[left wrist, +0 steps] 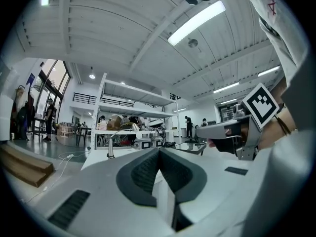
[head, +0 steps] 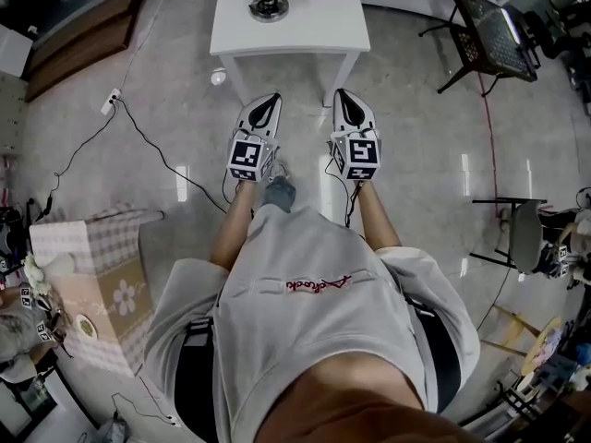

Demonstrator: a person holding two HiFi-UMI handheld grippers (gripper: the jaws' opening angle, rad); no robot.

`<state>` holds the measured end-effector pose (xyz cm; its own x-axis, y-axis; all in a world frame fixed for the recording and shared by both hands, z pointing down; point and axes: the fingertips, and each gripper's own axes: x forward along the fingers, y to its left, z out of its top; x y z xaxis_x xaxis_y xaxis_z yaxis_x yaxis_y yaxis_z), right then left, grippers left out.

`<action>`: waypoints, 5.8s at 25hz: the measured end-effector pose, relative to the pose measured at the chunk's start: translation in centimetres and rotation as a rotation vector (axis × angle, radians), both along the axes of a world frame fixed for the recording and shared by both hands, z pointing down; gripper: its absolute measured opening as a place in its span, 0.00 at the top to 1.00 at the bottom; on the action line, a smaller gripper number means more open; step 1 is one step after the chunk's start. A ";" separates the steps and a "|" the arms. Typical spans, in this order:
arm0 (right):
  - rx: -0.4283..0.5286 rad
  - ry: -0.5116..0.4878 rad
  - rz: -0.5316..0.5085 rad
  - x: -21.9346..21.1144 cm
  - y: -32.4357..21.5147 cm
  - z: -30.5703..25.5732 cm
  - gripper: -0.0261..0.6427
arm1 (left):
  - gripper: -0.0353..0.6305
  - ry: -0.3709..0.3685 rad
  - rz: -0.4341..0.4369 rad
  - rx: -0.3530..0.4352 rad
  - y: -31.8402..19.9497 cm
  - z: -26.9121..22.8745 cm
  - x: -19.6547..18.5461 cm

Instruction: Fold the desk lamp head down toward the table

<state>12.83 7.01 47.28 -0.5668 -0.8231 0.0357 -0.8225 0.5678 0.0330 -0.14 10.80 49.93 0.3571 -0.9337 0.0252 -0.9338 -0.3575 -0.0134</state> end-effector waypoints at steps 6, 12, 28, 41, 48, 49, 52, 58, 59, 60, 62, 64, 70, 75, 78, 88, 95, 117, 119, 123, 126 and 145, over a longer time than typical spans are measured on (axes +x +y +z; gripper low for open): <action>0.000 0.010 0.016 -2.5 -4.9 -0.3 0.95 | 0.91 0.000 0.007 0.022 -5.3 -1.3 -3.3; 0.002 0.017 0.044 -5.2 -9.5 -1.1 0.95 | 0.91 0.004 0.025 0.040 -10.8 -2.7 -6.4; 0.002 0.019 0.099 -7.7 -17.3 -0.5 0.95 | 0.91 0.009 0.058 0.020 -19.5 -1.5 -9.6; -0.036 0.014 0.121 -6.6 -21.3 1.5 0.95 | 0.91 0.014 0.064 -0.050 -23.6 1.6 -9.3; -0.031 0.001 0.106 -7.3 -26.3 1.2 0.95 | 0.91 0.012 0.046 -0.072 -28.6 2.4 -10.2; -0.030 0.000 0.102 -7.5 -27.0 1.1 0.95 | 0.91 0.012 0.042 -0.076 -29.3 2.6 -10.5; -0.023 -0.001 0.087 -8.1 -29.0 0.7 0.95 | 0.91 0.017 0.023 -0.088 -31.3 3.3 -11.4; -0.048 -0.030 0.065 -8.2 -32.8 0.6 0.95 | 0.91 0.018 -0.027 -0.109 -34.7 3.7 -12.1; -0.057 -0.032 0.061 -8.3 -33.3 0.9 0.95 | 0.91 0.018 -0.037 -0.116 -35.2 3.9 -12.2; -0.066 -0.031 0.052 -8.4 -33.9 1.2 0.95 | 0.91 0.020 -0.048 -0.123 -35.7 4.2 -12.3; -0.082 -0.026 0.025 -8.8 -34.7 1.9 0.95 | 0.91 0.026 -0.070 -0.136 -36.5 4.7 -12.3; -0.092 -0.022 0.001 -9.1 -35.4 2.4 0.95 | 0.91 0.024 -0.085 -0.142 -37.3 5.2 -12.2; -0.129 -0.027 -0.020 -10.1 -36.9 3.7 0.95 | 0.91 0.021 -0.105 -0.149 -38.4 5.7 -13.1; -0.143 -0.015 -0.022 -11.2 -36.9 4.1 0.95 | 0.91 0.019 -0.089 -0.139 -38.6 5.6 -13.9; -0.154 -0.009 -0.006 -11.4 -36.6 4.4 0.95 | 0.83 0.024 -0.063 -0.123 -38.6 5.7 -13.9; -0.191 0.019 0.048 -11.1 -35.3 6.0 0.95 | 0.60 0.045 -0.023 -0.194 -38.1 8.9 -14.4; -0.188 0.027 0.070 -10.6 -34.9 5.9 0.95 | 0.60 0.040 -0.018 -0.195 -40.5 9.2 -15.3; -0.163 0.009 0.144 -8.9 -35.7 4.4 0.95 | 0.79 -0.077 0.113 -0.142 -46.9 7.3 -12.6; -0.163 -0.003 0.154 -8.7 -35.9 4.1 0.95 | 0.79 -0.072 0.115 -0.138 -46.9 7.3 -12.6; -0.063 0.208 0.194 -8.7 -36.6 2.9 0.95 | 0.79 -0.068 0.122 -0.133 -47.1 7.4 -12.5; 0.074 0.453 0.214 -9.1 -37.0 1.5 0.95 | 0.79 -0.066 0.126 -0.134 -47.2 7.4 -12.6; 0.129 0.560 0.179 -9.8 -40.2 -1.5 0.39 | 0.79 -0.064 0.136 -0.144 -47.0 7.4 -12.6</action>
